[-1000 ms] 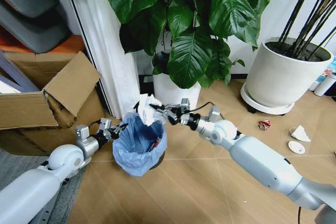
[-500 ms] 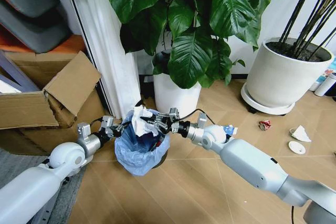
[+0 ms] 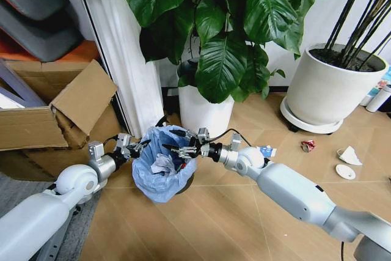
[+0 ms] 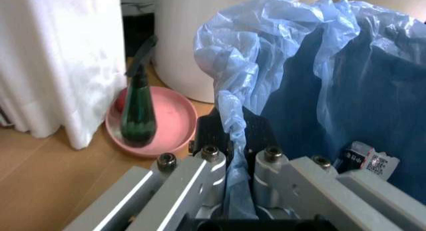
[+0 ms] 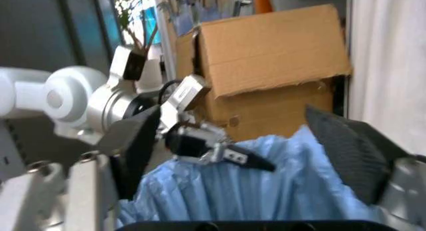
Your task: Pick up the trash bin and place the garbage on the floor into it.
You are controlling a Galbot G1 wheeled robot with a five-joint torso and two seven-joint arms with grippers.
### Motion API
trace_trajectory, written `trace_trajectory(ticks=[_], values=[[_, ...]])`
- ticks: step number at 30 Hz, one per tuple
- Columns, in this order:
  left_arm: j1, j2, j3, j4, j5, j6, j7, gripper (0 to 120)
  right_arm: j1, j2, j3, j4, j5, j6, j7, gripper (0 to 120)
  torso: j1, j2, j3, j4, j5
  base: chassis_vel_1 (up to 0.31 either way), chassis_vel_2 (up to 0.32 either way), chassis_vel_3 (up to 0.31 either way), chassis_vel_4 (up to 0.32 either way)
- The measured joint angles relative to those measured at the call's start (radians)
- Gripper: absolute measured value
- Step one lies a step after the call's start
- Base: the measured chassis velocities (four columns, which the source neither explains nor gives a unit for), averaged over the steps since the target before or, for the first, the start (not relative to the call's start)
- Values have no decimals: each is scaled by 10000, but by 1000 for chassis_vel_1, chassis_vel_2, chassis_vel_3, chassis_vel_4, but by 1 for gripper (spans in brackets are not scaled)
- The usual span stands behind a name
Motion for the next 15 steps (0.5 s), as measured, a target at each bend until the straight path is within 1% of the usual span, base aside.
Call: trace_trajectory(ticks=[1, 4, 5, 6, 9, 10, 12, 14, 15], values=[[0, 0, 0, 0, 0, 0, 0, 0, 0, 0, 0, 0, 0, 0, 0, 84, 0, 0, 0, 0, 0, 0, 0, 0, 0], [397, 47, -338, -68, 39, 10, 1, 0, -134, -90, 433, 62, 59, -1, 64, 95, 0, 0, 0, 3, -3, 0, 0, 0, 0], [582, 95, -545, -107, 64, 11, 6, 0, -171, -232, 625, 113, 100, -16, 102, 98, 0, 0, 0, 3, -3, 0, 0, 0, 0], [582, 95, -545, -107, 64, 11, 6, 0, -171, -232, 625, 113, 100, -16, 102, 98, 0, 0, 0, 3, -3, 0, 0, 0, 0], [1021, 216, -1098, -267, 70, 23, 26, 0, -313, -619, 1118, 291, 156, -49, 322, 100, 0, 0, 0, 1, -4, 0, 0, 0, 0], [1021, 216, -1098, -267, 70, 23, 26, 0, -313, -619, 1118, 291, 156, -49, 322, 100, 0, 0, 0, 1, -4, 0, 0, 0, 0], [1293, 321, -1520, -371, 70, 27, 31, 0, -572, -817, 1641, 363, 43, -56, 722, 100, 0, 0, 0, 1, 3, 0, 0, 0, 0], [1357, 344, -1610, -403, 70, 27, 32, 0, -667, -862, 1792, 377, -25, -51, 883, 100, 0, 1, -1, 1, 2, 0, 0, 0, 0], [1502, 390, -1823, -465, 70, 28, 35, 0, -929, -947, 2180, 390, -261, -29, 1295, 100, 0, 0, 0, 0, -3, 0, 0, 0, 0]])
